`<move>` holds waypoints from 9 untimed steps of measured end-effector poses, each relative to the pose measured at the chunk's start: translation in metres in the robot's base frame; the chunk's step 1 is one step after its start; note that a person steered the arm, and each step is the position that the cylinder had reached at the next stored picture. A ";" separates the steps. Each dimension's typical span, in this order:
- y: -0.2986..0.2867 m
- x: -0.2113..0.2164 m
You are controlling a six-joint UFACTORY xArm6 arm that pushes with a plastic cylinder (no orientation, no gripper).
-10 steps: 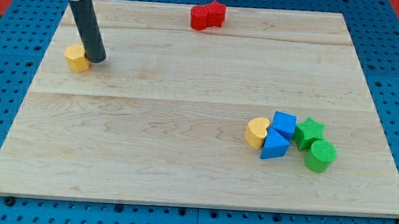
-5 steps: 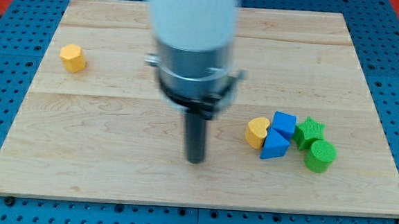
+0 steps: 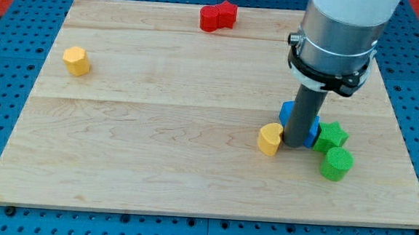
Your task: Slide the yellow heart closer to the yellow hexagon
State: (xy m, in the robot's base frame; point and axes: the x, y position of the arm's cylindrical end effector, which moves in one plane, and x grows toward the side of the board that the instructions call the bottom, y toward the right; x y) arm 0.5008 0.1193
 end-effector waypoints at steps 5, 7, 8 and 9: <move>-0.142 -0.018; -0.091 -0.033; -0.089 -0.045; -0.112 -0.060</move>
State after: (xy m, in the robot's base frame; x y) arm 0.4408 0.0077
